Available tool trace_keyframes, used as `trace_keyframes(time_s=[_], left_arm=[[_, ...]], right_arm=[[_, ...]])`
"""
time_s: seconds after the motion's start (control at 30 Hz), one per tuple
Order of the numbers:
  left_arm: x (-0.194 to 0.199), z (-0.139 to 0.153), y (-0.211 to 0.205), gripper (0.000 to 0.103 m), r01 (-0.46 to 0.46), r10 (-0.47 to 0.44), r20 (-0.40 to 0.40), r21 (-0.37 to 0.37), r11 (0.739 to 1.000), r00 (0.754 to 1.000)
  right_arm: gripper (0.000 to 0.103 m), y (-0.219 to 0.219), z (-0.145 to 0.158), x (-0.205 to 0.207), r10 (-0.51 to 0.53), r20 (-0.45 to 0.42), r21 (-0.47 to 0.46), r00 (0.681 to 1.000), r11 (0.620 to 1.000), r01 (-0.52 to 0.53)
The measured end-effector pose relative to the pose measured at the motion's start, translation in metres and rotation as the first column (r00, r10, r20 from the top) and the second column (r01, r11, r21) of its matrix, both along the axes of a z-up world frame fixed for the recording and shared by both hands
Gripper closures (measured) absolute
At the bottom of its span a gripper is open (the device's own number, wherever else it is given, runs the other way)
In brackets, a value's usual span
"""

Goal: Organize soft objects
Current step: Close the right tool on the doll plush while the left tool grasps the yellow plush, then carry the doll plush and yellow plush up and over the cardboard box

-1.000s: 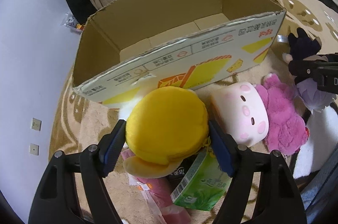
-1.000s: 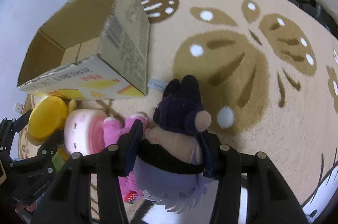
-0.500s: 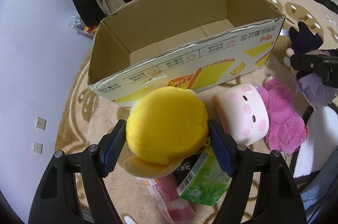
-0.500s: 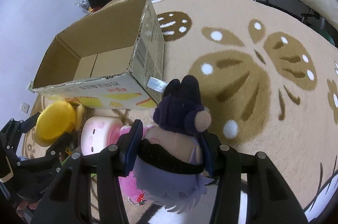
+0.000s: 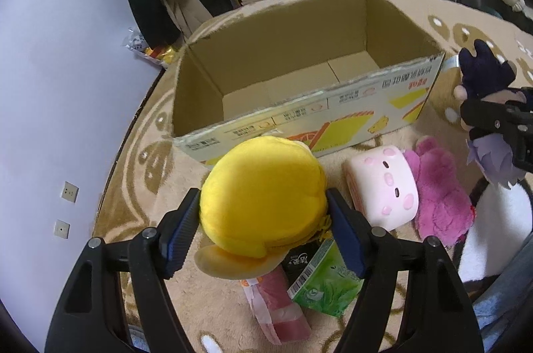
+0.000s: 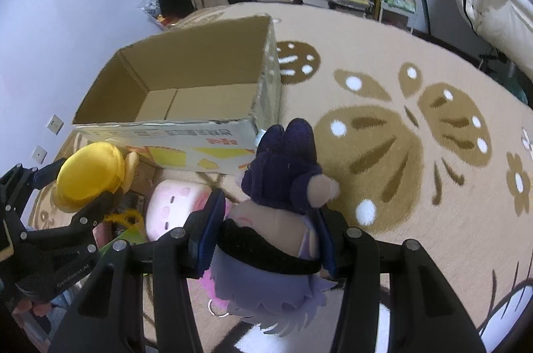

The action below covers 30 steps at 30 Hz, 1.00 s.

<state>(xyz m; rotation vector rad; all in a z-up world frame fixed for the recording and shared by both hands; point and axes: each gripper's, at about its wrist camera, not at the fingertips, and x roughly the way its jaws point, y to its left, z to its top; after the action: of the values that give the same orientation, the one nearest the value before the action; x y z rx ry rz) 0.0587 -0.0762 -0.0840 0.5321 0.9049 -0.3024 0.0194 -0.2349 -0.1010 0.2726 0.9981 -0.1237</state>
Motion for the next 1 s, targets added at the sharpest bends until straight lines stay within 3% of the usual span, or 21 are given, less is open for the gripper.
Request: trace_keyframes(time_s=[0.5, 1.0], left_arm=[[-0.010, 0.043, 0.020, 0.030, -0.042, 0.054, 0.092, -0.126, 0.991, 0.994], [0.009, 0.080, 0.031, 0.031, -0.058, 0.110, 0.199, -0.248, 0.967, 0.974]], right_arm=[[0.050, 0.001, 0.031, -0.014, -0.010, 0.120, 0.013, 0.993, 1.000, 0.008], [0.050, 0.001, 0.053, -0.006, 0.009, 0.252, 0.005, 0.968, 1.000, -0.011]])
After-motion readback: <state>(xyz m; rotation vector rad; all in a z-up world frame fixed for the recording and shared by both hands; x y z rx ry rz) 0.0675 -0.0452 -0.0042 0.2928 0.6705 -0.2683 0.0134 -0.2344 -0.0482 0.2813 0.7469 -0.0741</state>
